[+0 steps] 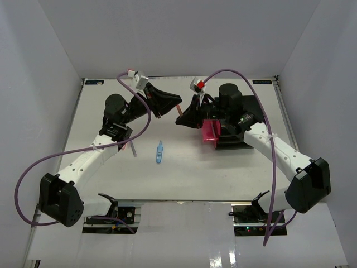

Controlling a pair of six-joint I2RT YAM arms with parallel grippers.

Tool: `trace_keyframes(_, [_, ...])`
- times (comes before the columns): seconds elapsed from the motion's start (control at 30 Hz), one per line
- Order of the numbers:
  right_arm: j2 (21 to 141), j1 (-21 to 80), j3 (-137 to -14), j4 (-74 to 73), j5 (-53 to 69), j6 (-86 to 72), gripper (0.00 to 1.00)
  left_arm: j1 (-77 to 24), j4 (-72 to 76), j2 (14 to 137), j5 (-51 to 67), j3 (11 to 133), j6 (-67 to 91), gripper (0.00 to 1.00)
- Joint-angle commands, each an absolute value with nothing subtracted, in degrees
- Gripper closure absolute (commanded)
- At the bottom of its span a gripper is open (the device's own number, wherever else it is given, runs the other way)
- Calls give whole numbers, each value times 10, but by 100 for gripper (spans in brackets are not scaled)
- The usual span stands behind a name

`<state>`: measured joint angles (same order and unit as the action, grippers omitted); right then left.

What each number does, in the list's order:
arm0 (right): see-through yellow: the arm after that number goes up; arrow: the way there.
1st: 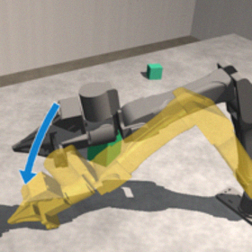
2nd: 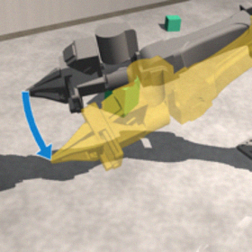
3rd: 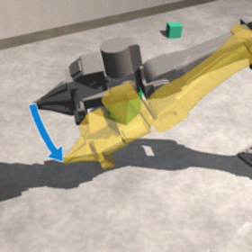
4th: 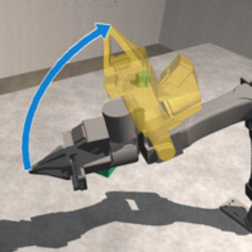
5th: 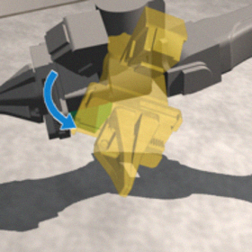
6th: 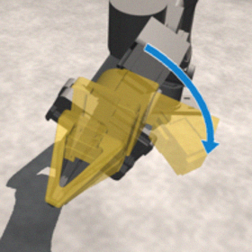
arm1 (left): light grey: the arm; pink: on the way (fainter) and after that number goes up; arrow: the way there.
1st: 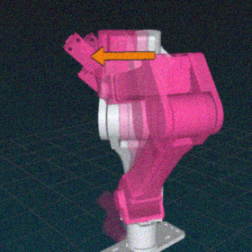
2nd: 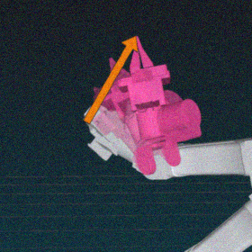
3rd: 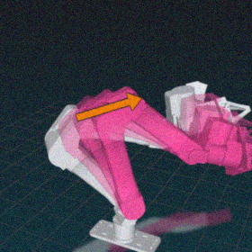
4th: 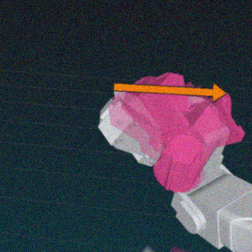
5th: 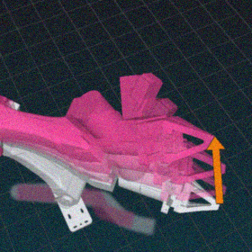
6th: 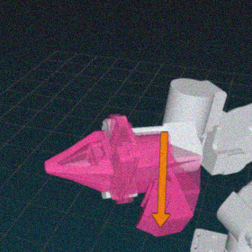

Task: Sort the stationery into containers
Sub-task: Close the pen cap on the pen.

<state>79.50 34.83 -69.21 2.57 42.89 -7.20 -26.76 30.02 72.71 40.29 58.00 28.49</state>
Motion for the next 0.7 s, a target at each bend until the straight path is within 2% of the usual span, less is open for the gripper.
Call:
trace_keyframes(0.0, [766,313,-775,208,385,-119,92,-283,163,748,533,525,272,100])
trace_keyframes(0.67, [787,304,-825,223,400,-124,92,-320,182,791,553,512,294,100])
